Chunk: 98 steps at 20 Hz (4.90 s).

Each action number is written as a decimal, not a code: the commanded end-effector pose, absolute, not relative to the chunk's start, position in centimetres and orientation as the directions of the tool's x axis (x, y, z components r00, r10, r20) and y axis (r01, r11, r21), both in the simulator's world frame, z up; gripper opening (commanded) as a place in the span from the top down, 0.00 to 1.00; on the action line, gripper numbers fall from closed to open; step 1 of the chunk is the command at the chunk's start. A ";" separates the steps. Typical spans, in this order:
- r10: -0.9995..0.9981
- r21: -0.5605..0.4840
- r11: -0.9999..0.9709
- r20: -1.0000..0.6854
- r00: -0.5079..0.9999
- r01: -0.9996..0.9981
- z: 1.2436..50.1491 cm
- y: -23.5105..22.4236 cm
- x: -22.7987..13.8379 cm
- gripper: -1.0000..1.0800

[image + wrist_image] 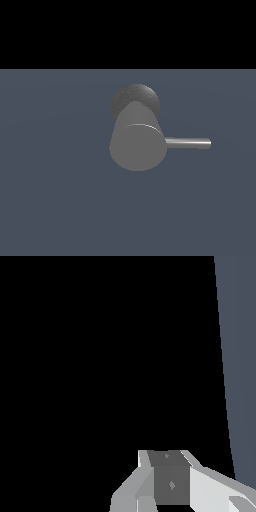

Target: Turn on the faucet by rotating a designated handle.

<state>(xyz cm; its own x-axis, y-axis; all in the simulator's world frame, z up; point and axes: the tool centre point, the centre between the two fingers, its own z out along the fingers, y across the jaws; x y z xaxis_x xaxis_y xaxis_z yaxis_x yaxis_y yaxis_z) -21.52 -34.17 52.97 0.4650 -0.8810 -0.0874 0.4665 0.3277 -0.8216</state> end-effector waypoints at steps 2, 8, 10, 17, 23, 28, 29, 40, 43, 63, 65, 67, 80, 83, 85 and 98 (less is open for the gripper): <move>-0.871 -0.769 0.438 -0.236 0.430 0.465 48.9 -36.5 -20.6 1.00; -0.790 -0.658 0.613 -0.488 0.372 0.438 40.7 -38.6 -18.6 1.00; -0.745 -0.614 0.667 -0.567 0.351 0.422 37.7 -38.7 -17.9 1.00; -0.531 -0.438 0.832 -0.805 0.264 0.340 26.6 -36.6 -15.5 1.00; -0.305 -0.260 0.934 -0.938 0.167 0.245 17.5 -31.6 -13.9 1.00; -0.148 -0.131 0.976 -0.985 0.088 0.174 12.1 -27.0 -13.4 1.00; -0.122 -0.109 0.981 -0.990 0.075 0.162 11.2 -26.1 -13.3 1.00; 0.023 0.022 0.996 -1.000 -0.012 0.090 6.8 -20.7 -13.4 1.00; 0.027 0.025 0.995 -1.000 -0.014 0.092 6.7 -20.8 -13.5 1.00; -0.008 -0.008 1.000 -1.000 0.000 0.030 9.7 -18.4 -12.6 1.00; -0.008 -0.008 1.000 -1.000 0.000 0.029 10.3 -18.5 -12.6 1.00; -0.008 -0.008 1.000 -1.000 0.000 0.029 11.0 -18.5 -12.6 1.00; -0.002 -0.003 0.999 -0.999 -0.035 0.033 12.1 -18.9 -12.7 1.00; -0.003 -0.004 0.999 -1.000 -0.031 0.033 13.2 -18.6 -12.7 1.00; -0.004 -0.005 0.999 -1.000 -0.028 0.032 14.0 -18.4 -12.6 1.00; -0.007 -0.008 1.000 -1.000 -0.008 0.030 18.7 -17.2 -12.6 1.00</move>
<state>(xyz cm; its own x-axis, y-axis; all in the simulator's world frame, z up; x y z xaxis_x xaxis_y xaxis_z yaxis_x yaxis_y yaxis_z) -13.10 -18.05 16.14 -0.0537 0.0037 -0.9986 0.0409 0.9992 0.0015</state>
